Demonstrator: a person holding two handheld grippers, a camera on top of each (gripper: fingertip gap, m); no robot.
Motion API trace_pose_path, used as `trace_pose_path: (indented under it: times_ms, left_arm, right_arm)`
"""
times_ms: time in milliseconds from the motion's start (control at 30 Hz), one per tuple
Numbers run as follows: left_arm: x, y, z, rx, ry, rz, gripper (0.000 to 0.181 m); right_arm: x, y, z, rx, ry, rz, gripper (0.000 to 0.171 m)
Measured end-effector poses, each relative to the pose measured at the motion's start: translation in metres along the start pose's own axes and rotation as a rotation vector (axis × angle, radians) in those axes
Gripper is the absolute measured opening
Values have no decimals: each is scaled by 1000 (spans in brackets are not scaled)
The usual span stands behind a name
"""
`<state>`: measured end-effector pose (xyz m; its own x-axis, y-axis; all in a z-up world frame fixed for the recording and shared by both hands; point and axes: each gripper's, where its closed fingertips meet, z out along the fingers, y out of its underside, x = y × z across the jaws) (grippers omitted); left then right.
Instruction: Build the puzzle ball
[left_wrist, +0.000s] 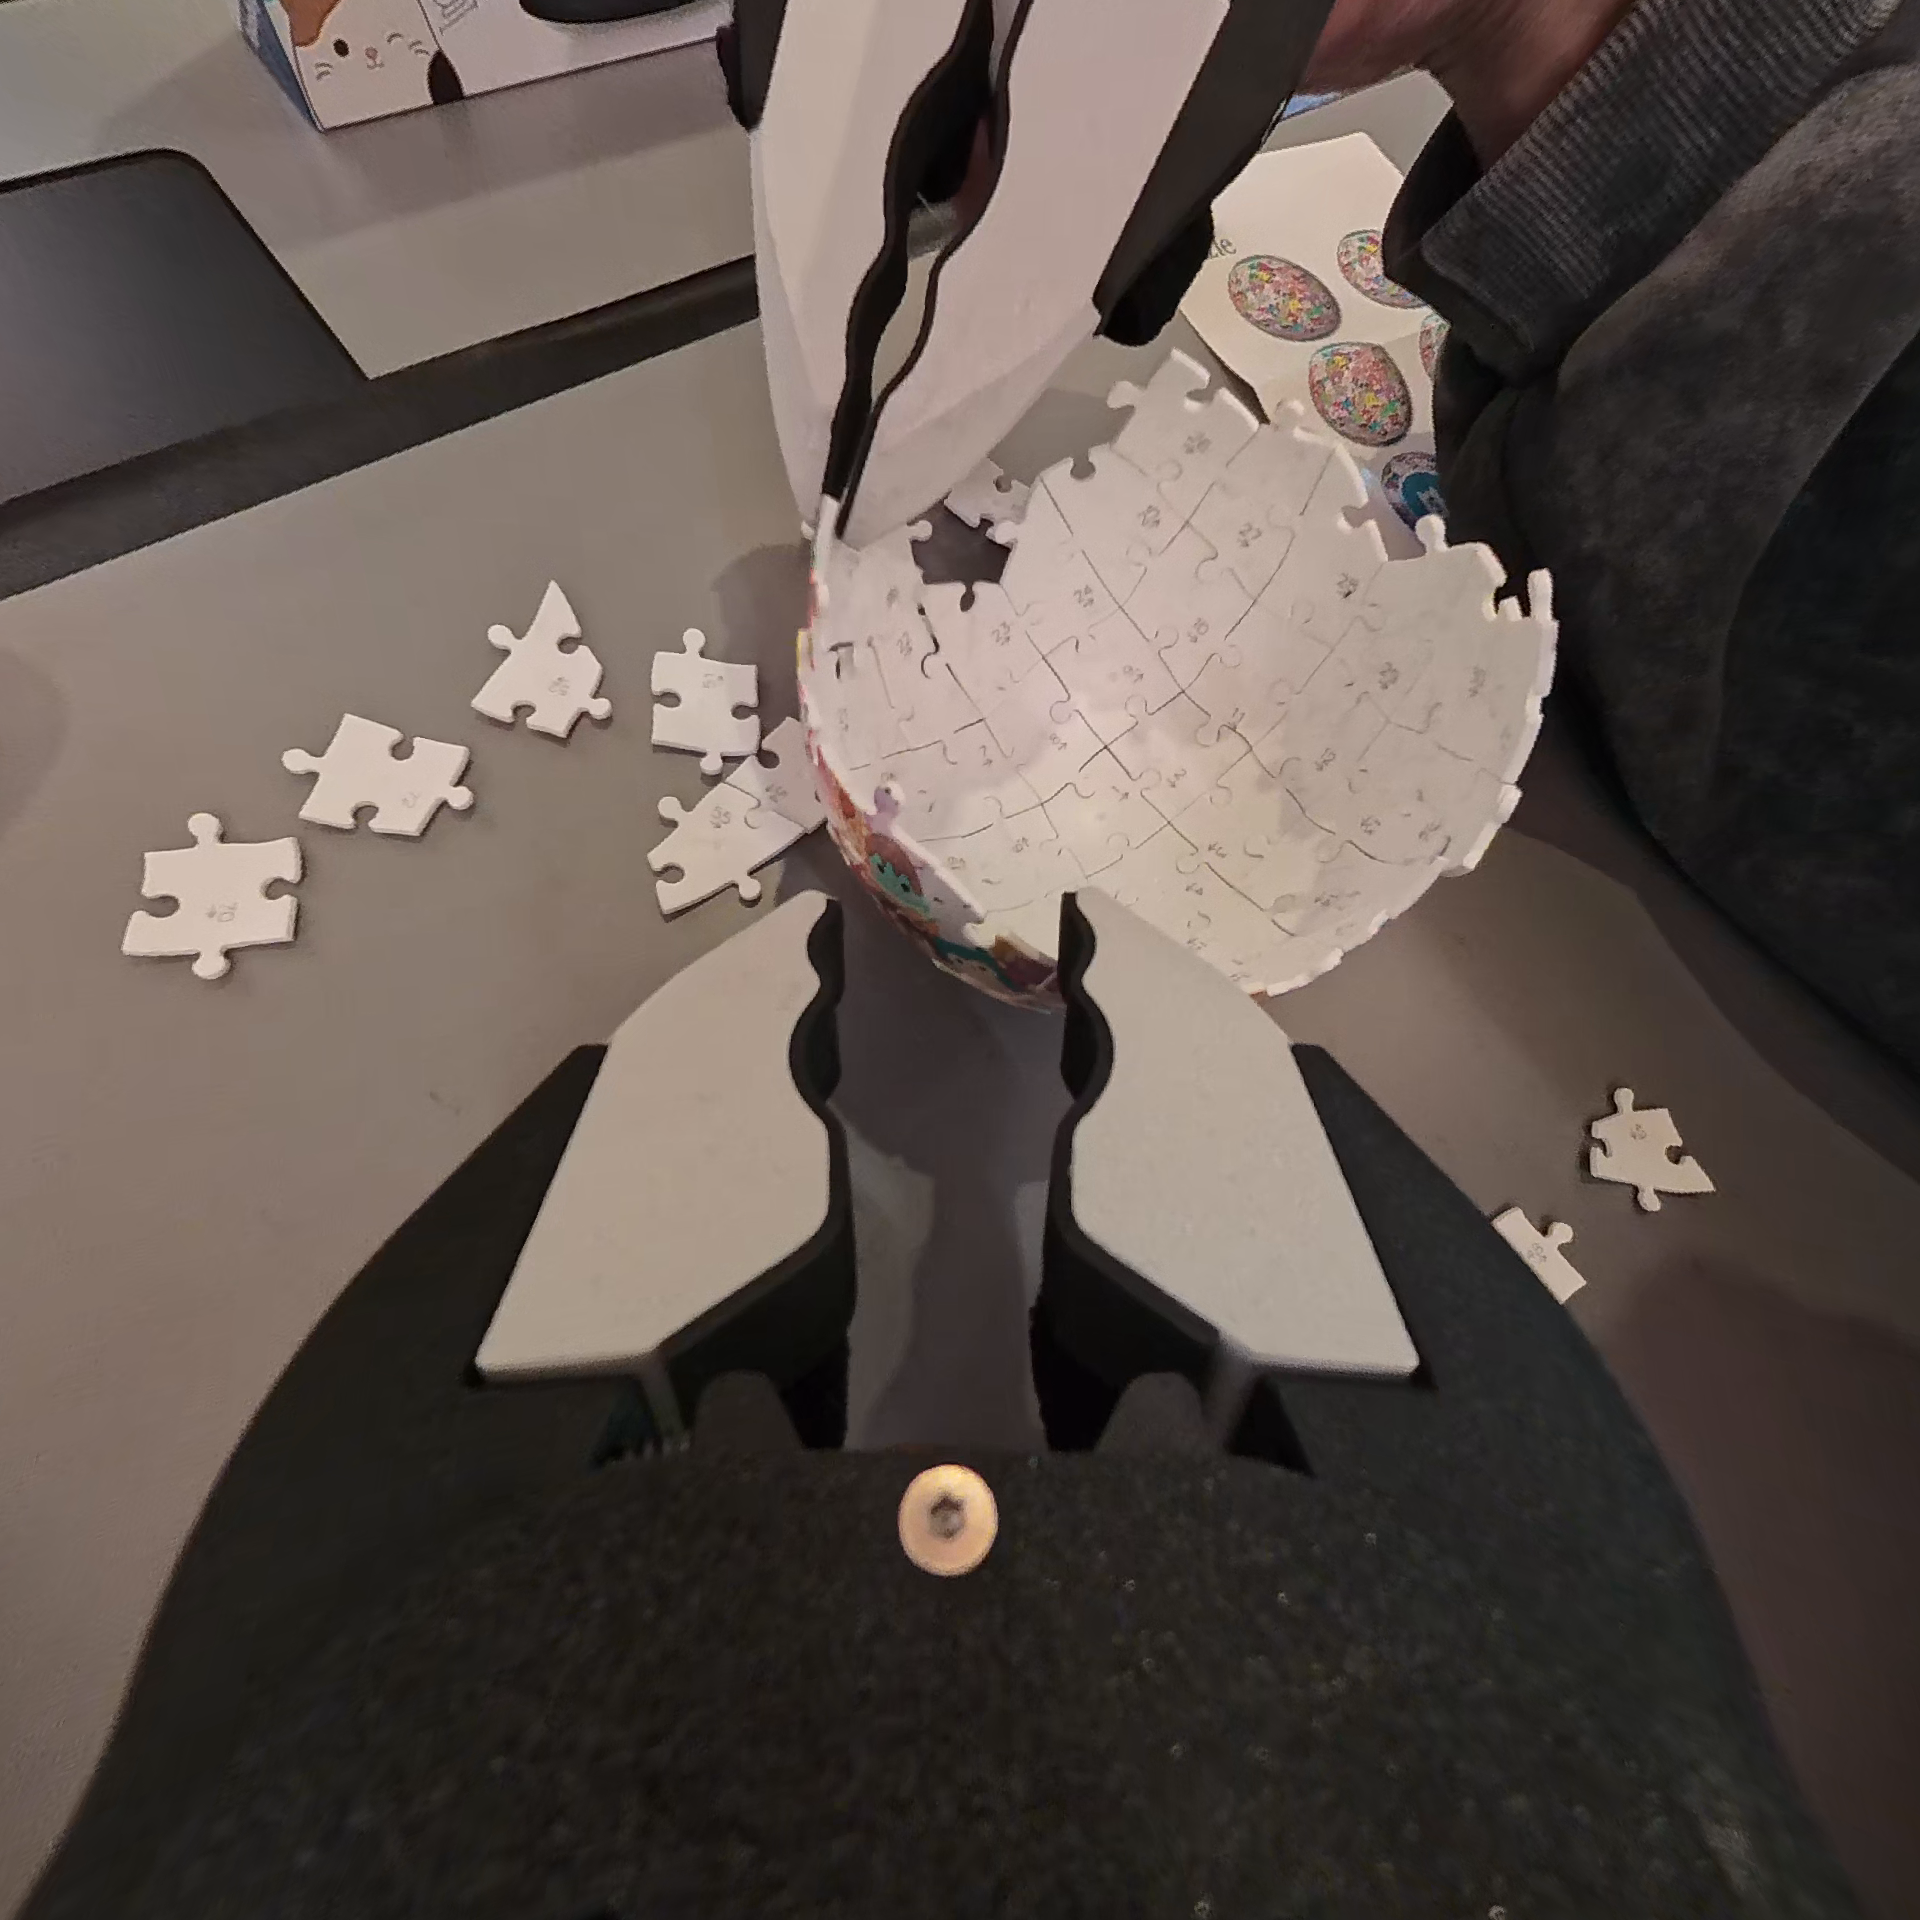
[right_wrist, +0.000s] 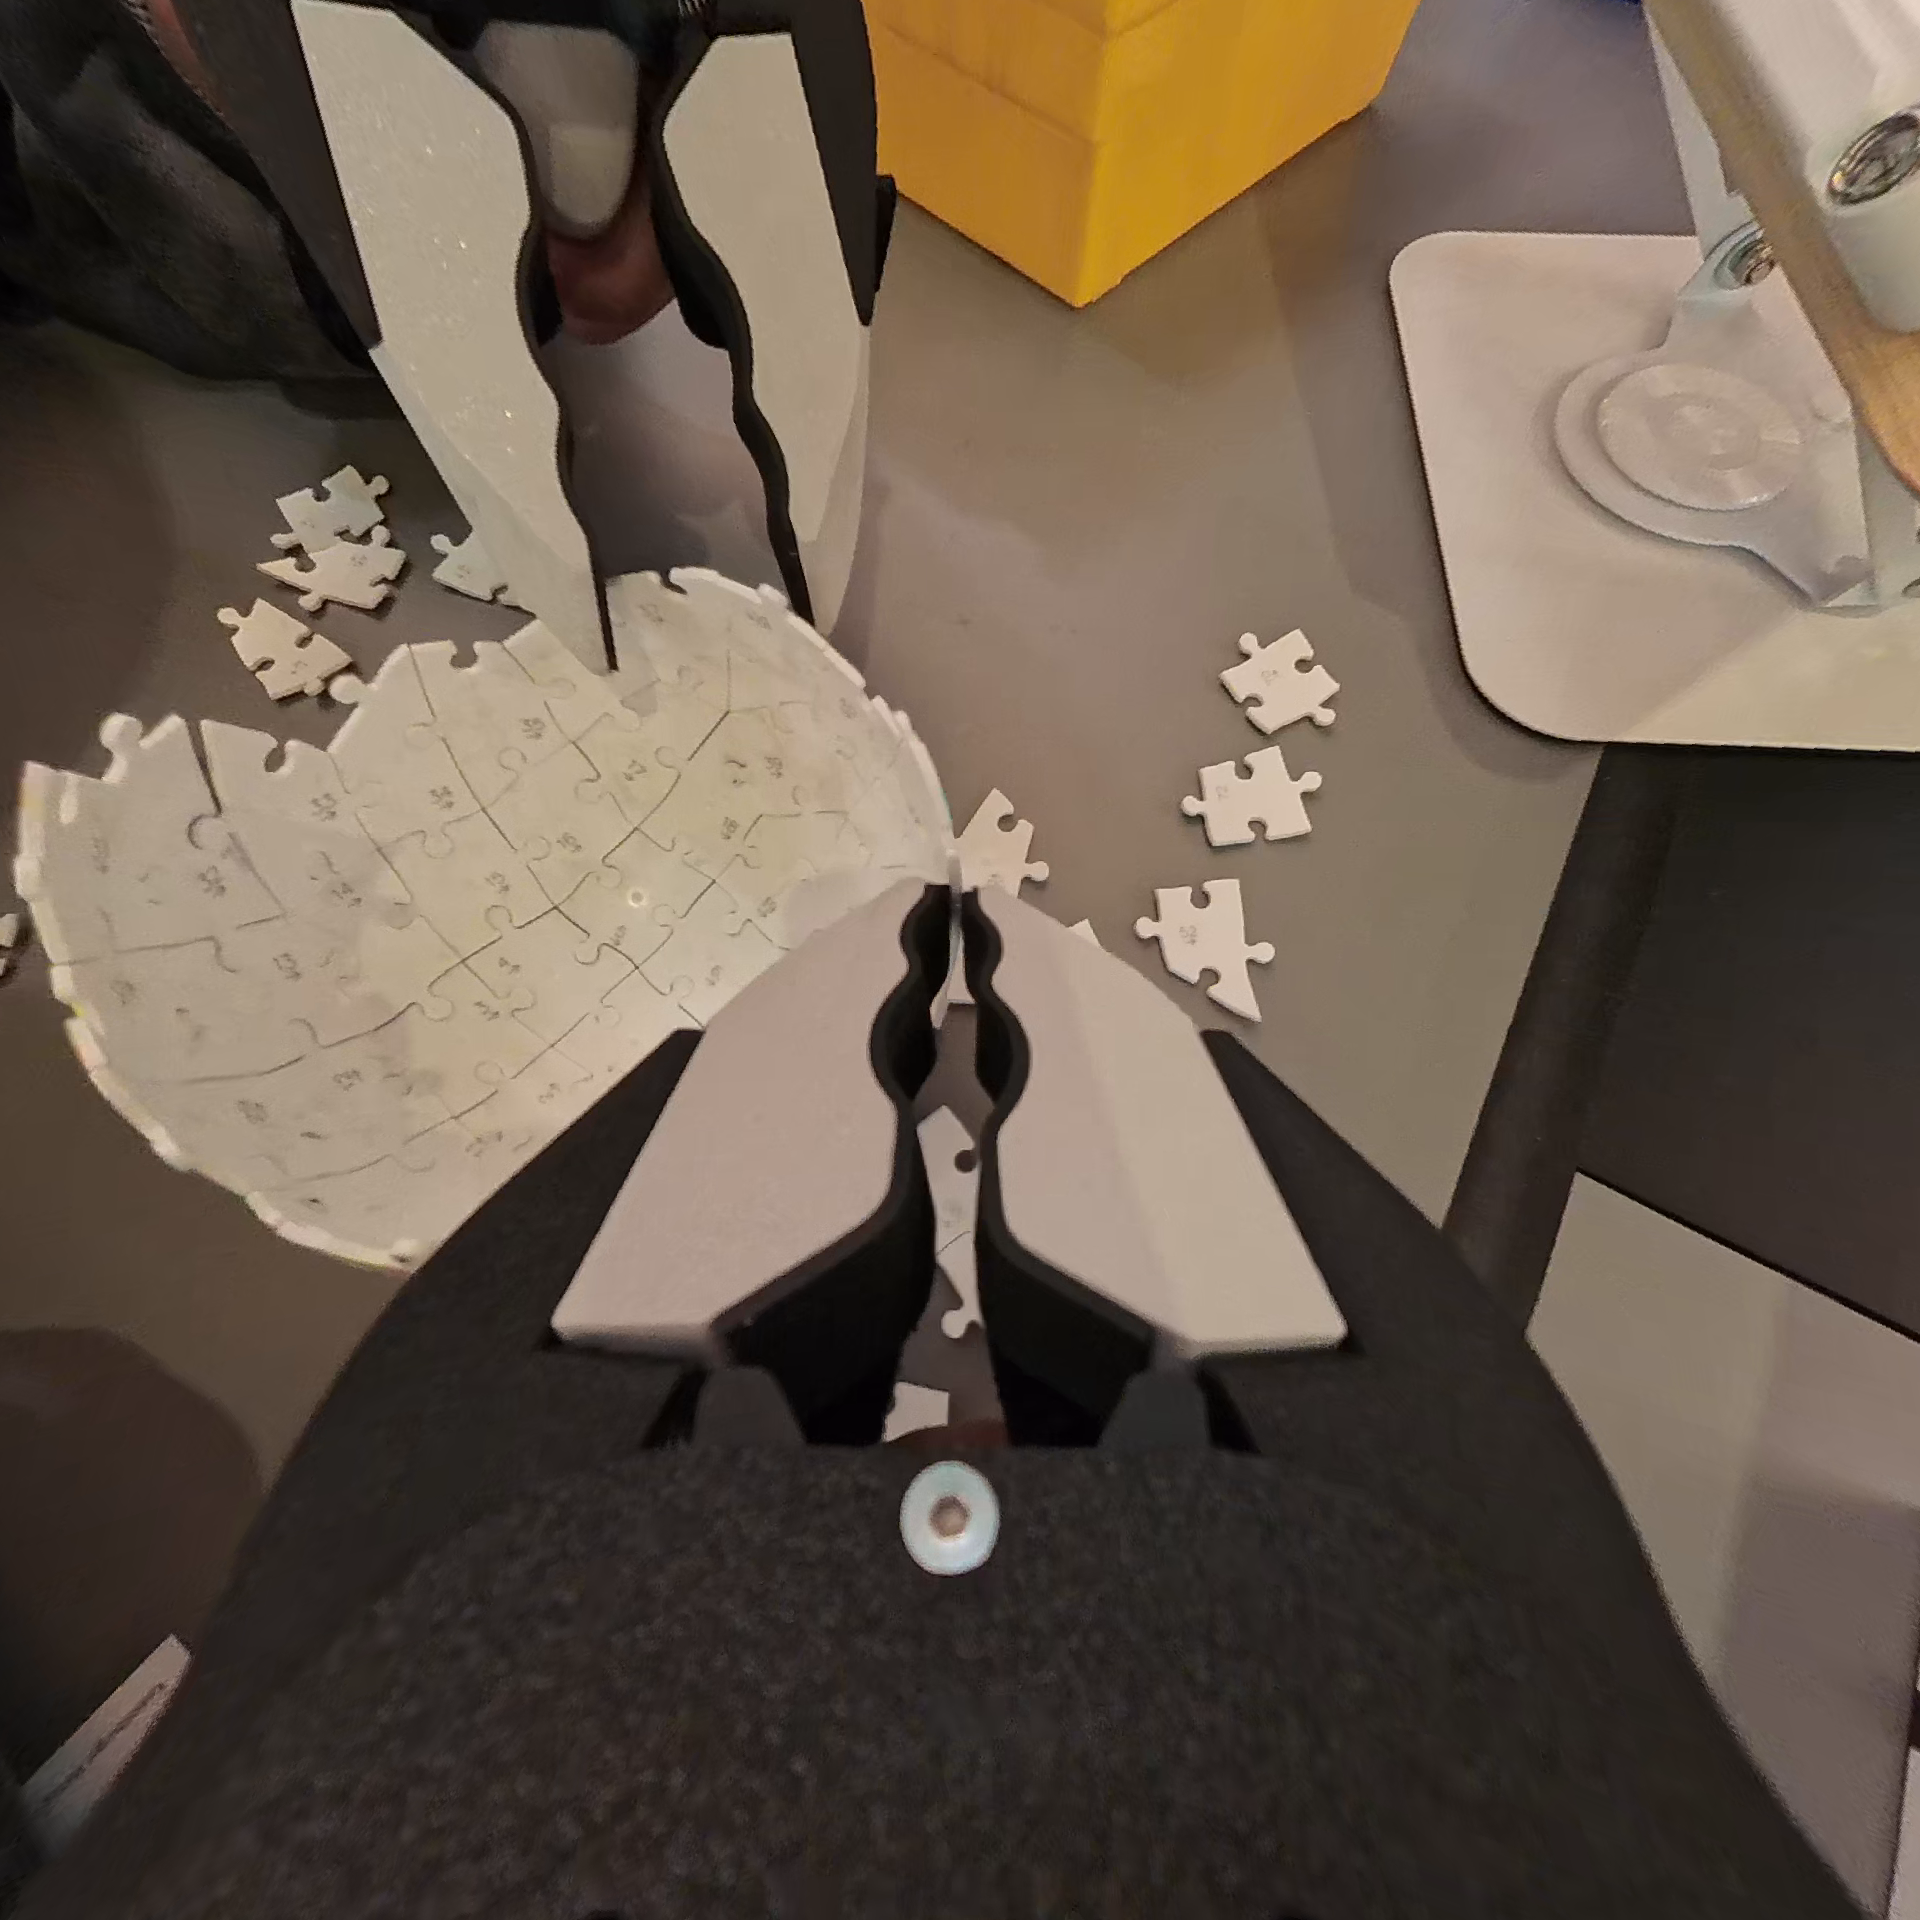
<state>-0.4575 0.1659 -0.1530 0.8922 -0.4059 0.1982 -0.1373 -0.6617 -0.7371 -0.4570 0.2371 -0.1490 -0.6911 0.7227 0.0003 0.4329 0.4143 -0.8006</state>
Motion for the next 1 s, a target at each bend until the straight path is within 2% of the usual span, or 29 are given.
trace_pose_path:
  times_ms: [567,767,867,1000]
  left_arm:
    - [5,0,1,3,72,-14,33]
    - [11,-22,-11,39,162,-44,46]
    - [2,-35,-8,-11,132,-40,50]
    - [-8,-35,12,-195,96,-4,49]
  right_arm:
    - [0,-4,4,-19,0,-24,2]
    - [1,-4,4,-27,-1,-30,2]
    - [1,-4,4,-29,2,-38,2]
    - [1,-4,5,-23,-4,-50,2]
